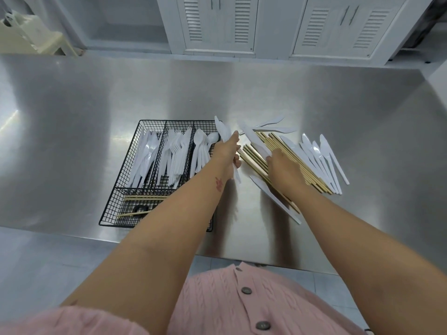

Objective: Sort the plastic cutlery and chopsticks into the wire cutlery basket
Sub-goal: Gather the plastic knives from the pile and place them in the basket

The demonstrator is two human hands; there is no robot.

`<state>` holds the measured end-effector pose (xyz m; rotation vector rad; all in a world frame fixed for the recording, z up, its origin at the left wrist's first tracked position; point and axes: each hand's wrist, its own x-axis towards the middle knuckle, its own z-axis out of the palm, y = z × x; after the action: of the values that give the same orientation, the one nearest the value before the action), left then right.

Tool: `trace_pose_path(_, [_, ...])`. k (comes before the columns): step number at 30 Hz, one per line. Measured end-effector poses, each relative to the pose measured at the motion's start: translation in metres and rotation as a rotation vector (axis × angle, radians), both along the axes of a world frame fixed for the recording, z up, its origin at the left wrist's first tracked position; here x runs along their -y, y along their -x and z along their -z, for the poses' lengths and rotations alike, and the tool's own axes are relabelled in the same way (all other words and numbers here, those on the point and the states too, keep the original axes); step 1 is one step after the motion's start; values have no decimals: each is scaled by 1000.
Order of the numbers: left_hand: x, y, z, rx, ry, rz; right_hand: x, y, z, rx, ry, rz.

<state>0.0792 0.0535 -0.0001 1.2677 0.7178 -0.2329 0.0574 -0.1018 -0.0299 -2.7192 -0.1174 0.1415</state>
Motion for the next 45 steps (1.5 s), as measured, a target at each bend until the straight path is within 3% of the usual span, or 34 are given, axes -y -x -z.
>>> trace_pose_path(10, [22, 0, -3, 113, -104, 8, -9, 9, -17, -44, -79, -62])
trace_pose_path(17, [26, -5, -7, 138, -25, -45, -13, 15, -19, 26, -223, -99])
trace_pose_path(19, [27, -6, -8, 143, 3, -91, -16, 15, -19, -33, -443, 38])
trace_pose_path(24, [30, -7, -15, 191, 94, -189, -15, 8, -33, -478, -1341, 684])
trace_pose_path(27, [40, -5, -21, 288, 186, -197, -16, 7, -35, -584, -1652, 800])
trace_pose_path(30, [49, 0, -25, 356, 167, -122, -23, 7, -41, -631, -1807, 809])
trace_pose_path(34, [53, 5, -23, 346, -22, 21, -26, 6, -45, -647, -1774, 761])
trace_pose_path(37, [45, 3, -17, 331, -290, 132, -26, 3, -42, -512, -1333, 675])
trace_pose_path(40, [30, 7, -12, 246, -307, 483, -12, -2, -44, -216, -1021, 665])
trace_pose_path(42, [21, 13, -7, 155, -294, 775, -2, -4, -50, -86, -1020, 610])
trace_pose_path(45, [16, 19, -5, 57, -228, 1042, 2, -8, -54, -61, -998, 498])
